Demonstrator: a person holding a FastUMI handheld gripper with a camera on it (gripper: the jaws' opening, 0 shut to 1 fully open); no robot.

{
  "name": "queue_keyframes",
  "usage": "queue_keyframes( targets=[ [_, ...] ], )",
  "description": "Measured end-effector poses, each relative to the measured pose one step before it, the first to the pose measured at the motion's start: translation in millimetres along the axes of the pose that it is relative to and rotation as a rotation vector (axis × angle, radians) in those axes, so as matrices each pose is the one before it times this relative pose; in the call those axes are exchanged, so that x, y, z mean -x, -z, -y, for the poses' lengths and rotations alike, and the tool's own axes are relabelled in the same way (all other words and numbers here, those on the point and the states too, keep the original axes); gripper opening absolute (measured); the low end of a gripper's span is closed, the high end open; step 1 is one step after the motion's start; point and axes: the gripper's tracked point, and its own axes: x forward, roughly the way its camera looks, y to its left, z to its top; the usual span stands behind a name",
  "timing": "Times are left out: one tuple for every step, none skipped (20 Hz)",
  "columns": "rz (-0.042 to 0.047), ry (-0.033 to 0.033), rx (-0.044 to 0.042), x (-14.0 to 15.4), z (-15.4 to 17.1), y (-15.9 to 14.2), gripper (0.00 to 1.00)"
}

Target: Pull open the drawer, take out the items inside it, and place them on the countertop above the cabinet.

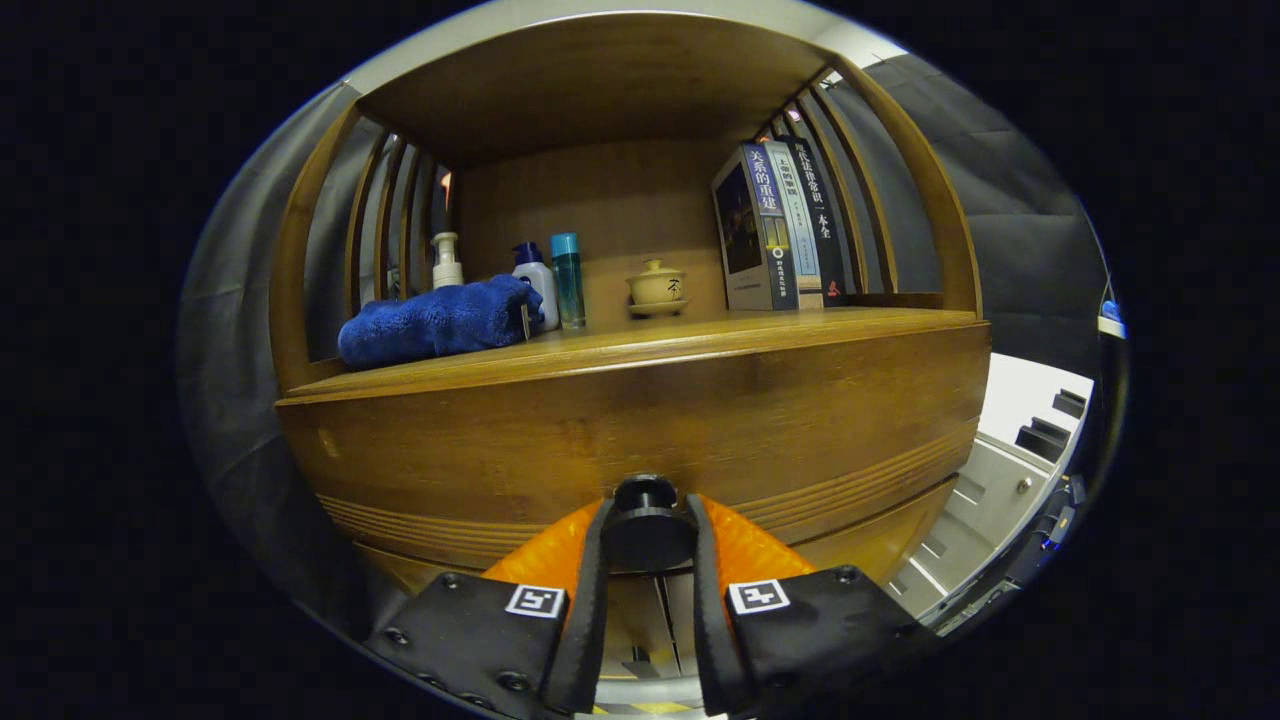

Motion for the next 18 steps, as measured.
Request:
queue_keyframes(
  targets=[
    [-0.00435, -0.00480, -0.01701, 1.35, -1.39, -0.13, 0.42],
    [-0.00141, 0.00050, -0.00891, 1.80, 0.30, 0.37, 0.42],
    [-0.00332, 0.00550, 0.00132, -0.65, 1.48, -1.01, 0.36],
    [-0.01292, 0.00644, 0.01336, 2.74, 0.10, 0.77, 0.36],
    [-0.01159, 0.00888, 0.01615, 1.77, -0.72, 1.97, 0.36],
    [-0.00609, 0.00428, 0.01543, 2.64, 0.38, 0.86, 0.36],
    [0.00646, 0.00092, -0.00664, 5.68, 0.37, -0.02, 0.36],
    [0.00904, -0.00082, -0.01916, 1.55, 0.05, 0.14, 0.36],
    [0.00345, 0.00127, -0.01502, 0.65, -0.49, -0.33, 0.36],
    [-0.00335, 0.00732, 0.00116, 1.76, -0.84, 0.89, 0.36],
    [-0.00072, 0.01677, 0.00551, 2.58, 1.81, 0.20, 0.36],
    [-0.00057, 0.01949, 0.00378, 2.57, 2.26, 0.76, 0.36],
    [-0.00106, 0.01189, 0.00078, 3.93, 0.09, 0.64, 0.36],
    [-0.00751, -0.00011, -0.00554, 2.57, 0.00, 1.21, 0.36],
    [-0.00257, -0.00745, -0.00657, 3.03, -2.01, 0.04, 0.36],
    [-0.00342, -0.00740, 0.00223, 4.80, -0.10, 1.33, 0.36],
    [0.00167, -0.00284, 0.00821, 6.44, 2.79, 0.81, 0.36],
    [0.00040, -0.00020, 0.00915, 7.05, 1.54, 1.33, 0.36]
  ],
)
